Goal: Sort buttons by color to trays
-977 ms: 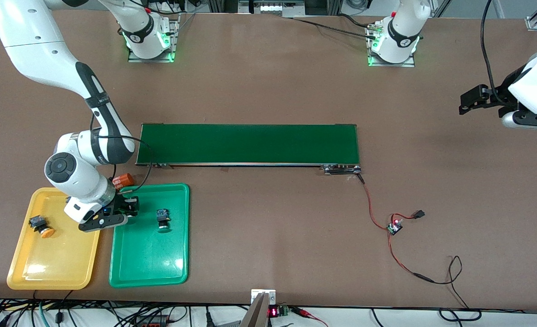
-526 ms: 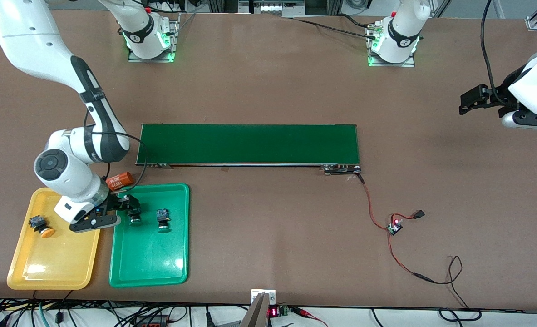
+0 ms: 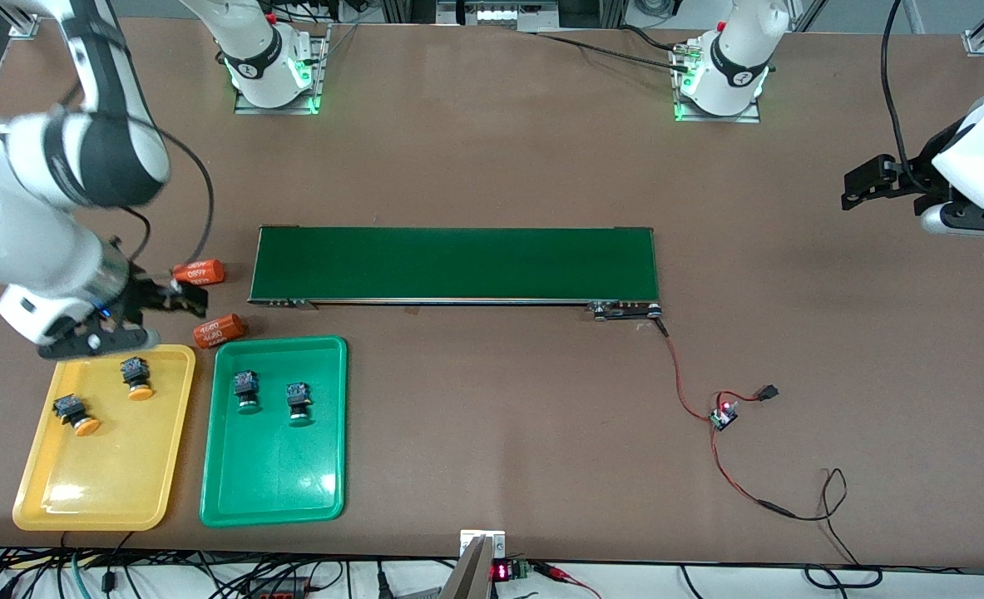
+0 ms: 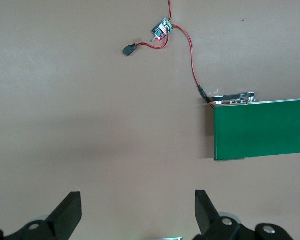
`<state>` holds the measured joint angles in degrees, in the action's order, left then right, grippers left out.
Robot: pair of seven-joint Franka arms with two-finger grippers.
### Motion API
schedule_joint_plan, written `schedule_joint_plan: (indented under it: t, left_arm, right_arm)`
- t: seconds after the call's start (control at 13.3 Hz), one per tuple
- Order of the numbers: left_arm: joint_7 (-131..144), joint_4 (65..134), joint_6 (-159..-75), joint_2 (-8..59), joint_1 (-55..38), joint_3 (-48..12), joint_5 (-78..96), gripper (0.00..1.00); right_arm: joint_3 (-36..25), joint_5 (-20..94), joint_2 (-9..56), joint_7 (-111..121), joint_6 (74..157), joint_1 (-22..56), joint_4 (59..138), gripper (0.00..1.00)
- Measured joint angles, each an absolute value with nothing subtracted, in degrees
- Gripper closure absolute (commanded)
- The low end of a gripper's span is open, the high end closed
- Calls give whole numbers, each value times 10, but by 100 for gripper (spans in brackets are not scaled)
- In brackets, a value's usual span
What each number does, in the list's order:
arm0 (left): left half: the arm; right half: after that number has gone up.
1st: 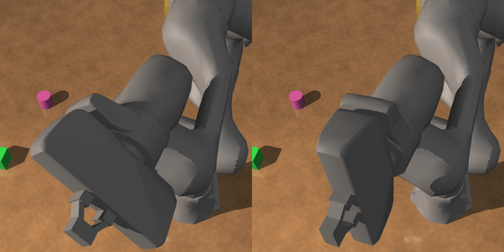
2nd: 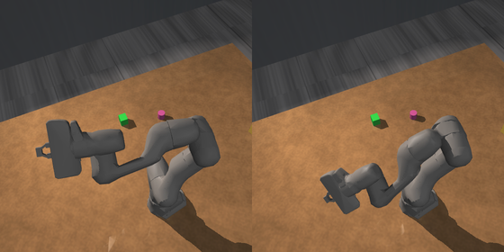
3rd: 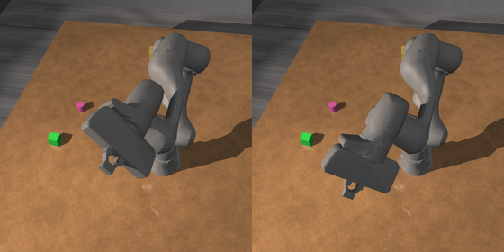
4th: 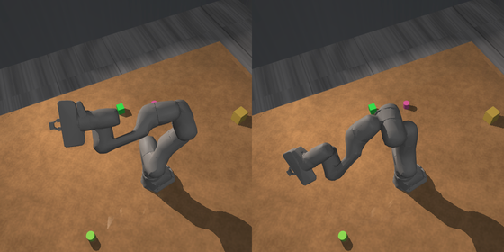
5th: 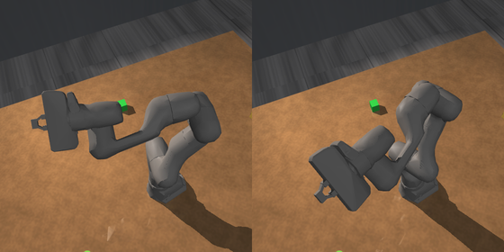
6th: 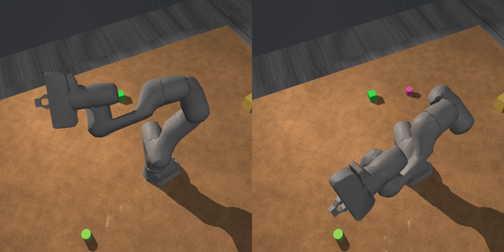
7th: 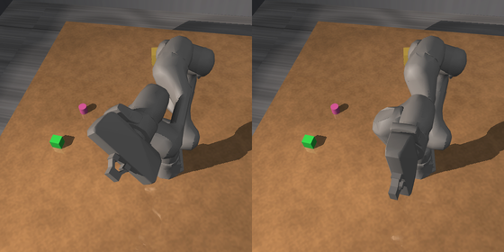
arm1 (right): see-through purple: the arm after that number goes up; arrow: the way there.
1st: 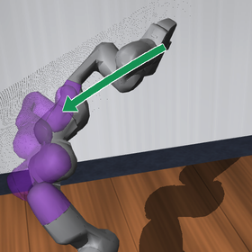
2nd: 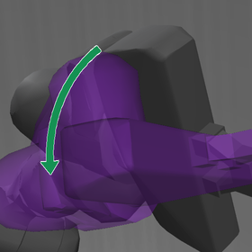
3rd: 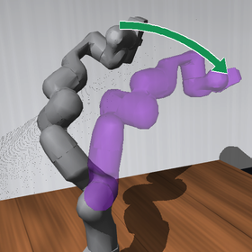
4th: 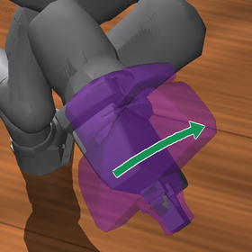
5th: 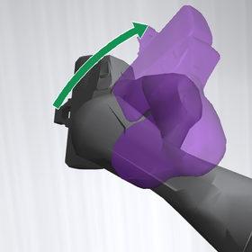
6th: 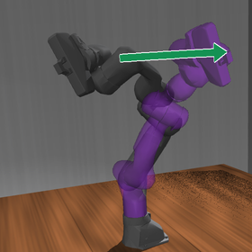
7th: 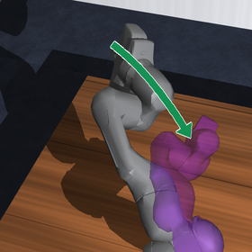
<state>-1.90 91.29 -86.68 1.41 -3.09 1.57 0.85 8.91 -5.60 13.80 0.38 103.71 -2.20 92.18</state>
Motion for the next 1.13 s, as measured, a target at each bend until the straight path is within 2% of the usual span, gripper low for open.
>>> schedule_joint_plan:
  t: [0.23,0.45,0.83,1.13]
  left_arm:
    - [-19,913,-867,14,-31,16,9,0]
    - [-19,912,-867,14,-31,16,9,0]
    - [-19,912,-867,14,-31,16,9,0]
    - [-19,912,-867,14,-31,16,9,0]
  right_arm:
    - [87,-55,65,4,946,-32,923,0]
    - [85,-51,21,18,903,-55,920,0]
    - [85,-40,-3,34,840,-64,910,0]
    - [85,-39,-5,34,832,-65,910,0]
